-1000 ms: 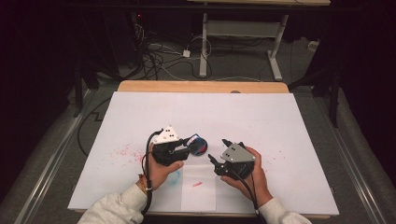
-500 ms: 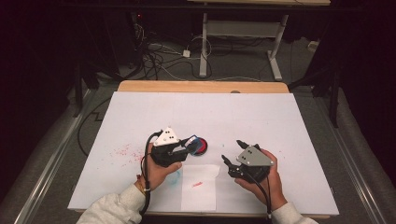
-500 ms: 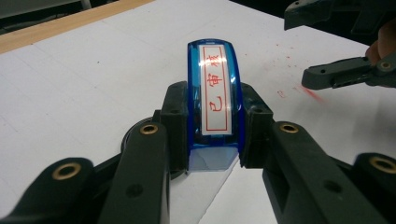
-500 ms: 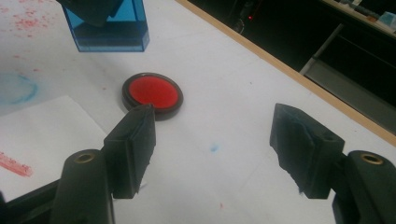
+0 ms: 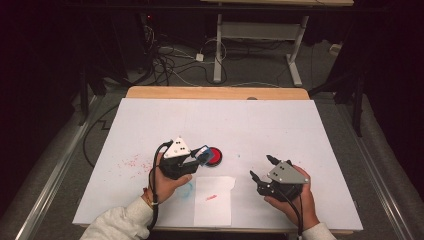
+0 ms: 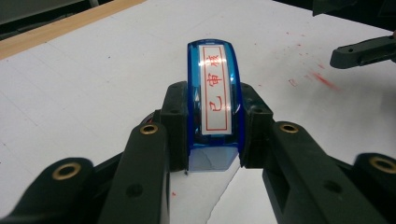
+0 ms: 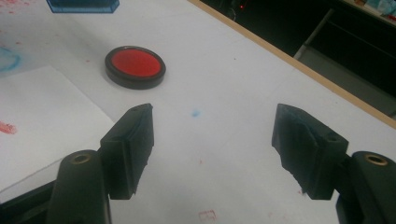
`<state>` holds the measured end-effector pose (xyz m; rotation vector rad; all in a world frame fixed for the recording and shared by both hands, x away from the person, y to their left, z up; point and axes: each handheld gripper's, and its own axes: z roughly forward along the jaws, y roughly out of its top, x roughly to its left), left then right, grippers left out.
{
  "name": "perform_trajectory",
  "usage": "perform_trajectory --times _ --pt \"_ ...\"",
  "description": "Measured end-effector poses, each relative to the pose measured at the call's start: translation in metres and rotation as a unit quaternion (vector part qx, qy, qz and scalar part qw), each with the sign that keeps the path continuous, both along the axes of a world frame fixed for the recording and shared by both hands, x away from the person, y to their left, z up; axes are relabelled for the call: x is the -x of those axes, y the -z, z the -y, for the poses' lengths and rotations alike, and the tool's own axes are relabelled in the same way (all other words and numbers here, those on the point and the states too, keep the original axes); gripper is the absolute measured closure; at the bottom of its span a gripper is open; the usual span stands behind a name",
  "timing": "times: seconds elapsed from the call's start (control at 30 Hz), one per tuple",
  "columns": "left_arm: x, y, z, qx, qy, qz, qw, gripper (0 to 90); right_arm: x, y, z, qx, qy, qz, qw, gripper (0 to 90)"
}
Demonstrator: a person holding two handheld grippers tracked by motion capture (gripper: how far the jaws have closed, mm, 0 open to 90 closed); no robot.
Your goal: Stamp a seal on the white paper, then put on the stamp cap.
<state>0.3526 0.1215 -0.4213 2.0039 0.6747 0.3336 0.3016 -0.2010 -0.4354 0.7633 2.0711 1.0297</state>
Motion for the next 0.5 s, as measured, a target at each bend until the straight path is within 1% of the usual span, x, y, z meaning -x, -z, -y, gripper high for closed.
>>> perform_trajectory --times 0.23,0.33,0.43,0.5 --pt "0.000 -0.005 -0.006 -0.005 -0.009 0.007 0.9999 67.5 0.006 0.003 0.012 0.001 0.013 0.000 0.9999 29.6" --pt "0.001 -0.007 -0.009 -0.013 -0.016 0.018 0.9996 67.5 0.009 0.004 0.014 0.000 0.013 0.005 0.9999 30.1" --pt "0.000 -0.009 -0.013 -0.011 -0.021 0.017 0.9996 67.5 0.011 0.004 0.015 -0.001 0.013 0.005 0.9999 29.9" --pt "-0.001 -0.011 -0.015 -0.010 -0.025 0.017 0.9995 67.5 0.011 0.005 0.015 0.004 0.009 0.001 0.9999 29.7"
